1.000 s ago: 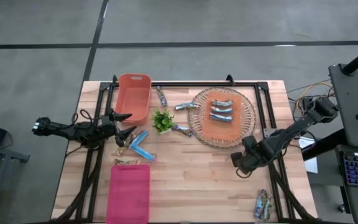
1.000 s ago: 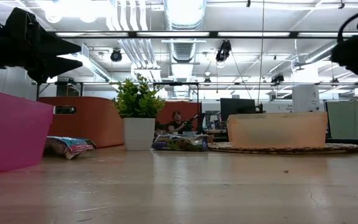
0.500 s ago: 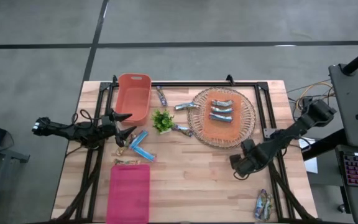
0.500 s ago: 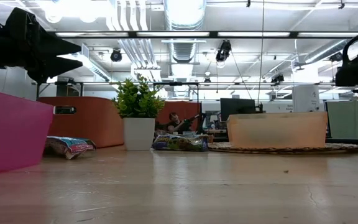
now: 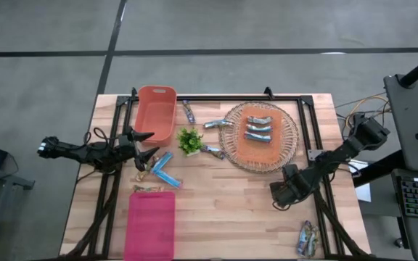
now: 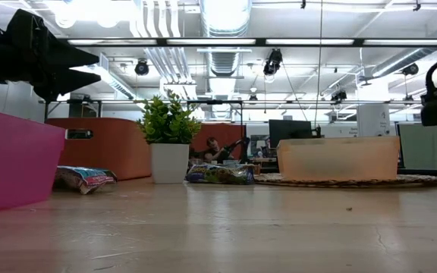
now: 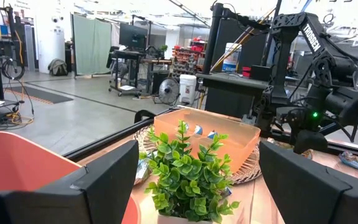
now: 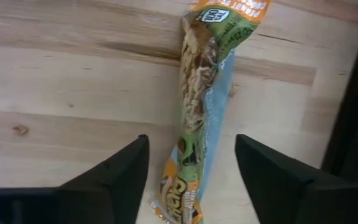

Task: Pick and place Granola Bars by type
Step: Put the yellow granola bar into the left orange bin

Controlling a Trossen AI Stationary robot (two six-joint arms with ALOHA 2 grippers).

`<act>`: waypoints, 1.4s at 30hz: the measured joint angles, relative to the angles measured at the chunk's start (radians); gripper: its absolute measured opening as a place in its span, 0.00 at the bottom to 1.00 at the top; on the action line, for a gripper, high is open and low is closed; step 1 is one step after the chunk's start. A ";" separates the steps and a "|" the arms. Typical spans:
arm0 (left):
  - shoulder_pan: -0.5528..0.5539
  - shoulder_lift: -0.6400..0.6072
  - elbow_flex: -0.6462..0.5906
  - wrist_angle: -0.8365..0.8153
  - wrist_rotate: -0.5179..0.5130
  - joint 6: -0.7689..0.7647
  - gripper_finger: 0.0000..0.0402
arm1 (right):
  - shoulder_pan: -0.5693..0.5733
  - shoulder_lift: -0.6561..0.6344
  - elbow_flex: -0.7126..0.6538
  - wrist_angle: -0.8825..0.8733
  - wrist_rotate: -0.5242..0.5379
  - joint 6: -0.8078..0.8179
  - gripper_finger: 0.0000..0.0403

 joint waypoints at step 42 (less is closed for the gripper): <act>0.000 0.000 0.000 0.000 0.000 0.000 0.78 | -0.064 0.000 0.283 0.118 0.243 -0.875 0.03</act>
